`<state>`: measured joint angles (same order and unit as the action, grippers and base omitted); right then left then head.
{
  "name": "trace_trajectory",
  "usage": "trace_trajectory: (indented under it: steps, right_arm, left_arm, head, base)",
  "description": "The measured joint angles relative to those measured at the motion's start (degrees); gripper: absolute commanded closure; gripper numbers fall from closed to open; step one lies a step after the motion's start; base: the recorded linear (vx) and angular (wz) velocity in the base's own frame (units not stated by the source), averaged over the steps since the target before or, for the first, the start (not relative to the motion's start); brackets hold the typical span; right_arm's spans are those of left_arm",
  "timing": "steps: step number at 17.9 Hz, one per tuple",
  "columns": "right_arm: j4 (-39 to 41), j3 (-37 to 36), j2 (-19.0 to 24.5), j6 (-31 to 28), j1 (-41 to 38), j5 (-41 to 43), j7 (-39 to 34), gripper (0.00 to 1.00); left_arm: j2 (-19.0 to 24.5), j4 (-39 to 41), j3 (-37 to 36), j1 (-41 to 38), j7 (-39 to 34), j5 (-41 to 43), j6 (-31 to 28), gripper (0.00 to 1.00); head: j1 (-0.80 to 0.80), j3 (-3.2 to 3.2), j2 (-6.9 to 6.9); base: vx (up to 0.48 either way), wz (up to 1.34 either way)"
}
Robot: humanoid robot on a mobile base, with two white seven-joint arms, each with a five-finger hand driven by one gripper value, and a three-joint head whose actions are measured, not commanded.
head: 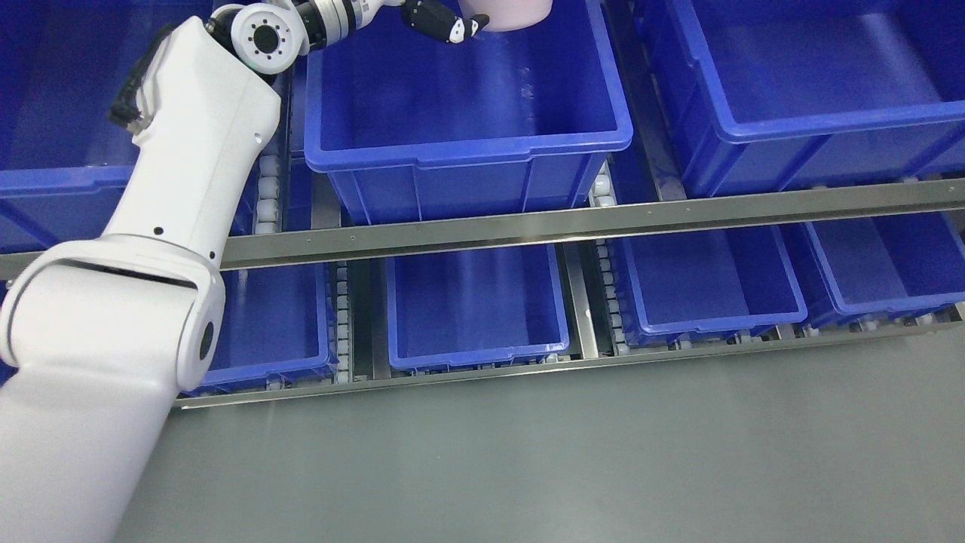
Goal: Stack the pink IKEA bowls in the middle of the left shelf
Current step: 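Lower the stacked bowls into the middle-shelf blue bin and release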
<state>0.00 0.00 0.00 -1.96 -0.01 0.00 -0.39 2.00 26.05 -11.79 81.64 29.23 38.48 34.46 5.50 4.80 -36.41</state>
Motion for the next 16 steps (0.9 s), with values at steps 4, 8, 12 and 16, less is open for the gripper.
trace_trajectory:
  steps: [4, 8, 12, 16]
  right_arm:
    - [0.0, 0.0, 0.0, 0.0, 0.0, 0.0, 0.0, 0.00]
    - [0.0, 0.0, 0.0, 0.0, 0.0, 0.0, 0.0, 0.00]
    - [0.0, 0.0, 0.0, 0.0, 0.0, 0.0, 0.0, 0.00]
    - [0.0, 0.0, 0.0, 0.0, 0.0, 0.0, 0.0, 0.00]
  left_arm:
    - [-0.7, 0.0, -0.8, -0.8, -0.3, 0.0, 0.4, 0.57]
    - [-0.9, 0.0, -1.3, -1.2, -1.1, 0.0, 0.6, 0.43]
    - [0.2, 1.4, -1.5, -2.0, -1.2, -0.1, 0.5, 0.41]
    - [0.2, 5.3, 0.3, -2.8, -1.2, -0.7, -1.7, 0.41]
  head:
    - [0.00, 0.00, 0.00]
    - [0.00, 0.00, 0.00]
    - [0.00, 0.00, 0.00]
    - [0.00, 0.00, 0.00]
  base:
    - [0.106, -0.05]
    - [0.044, -0.04]
    - [0.018, 0.00]
    - [0.000, 0.00]
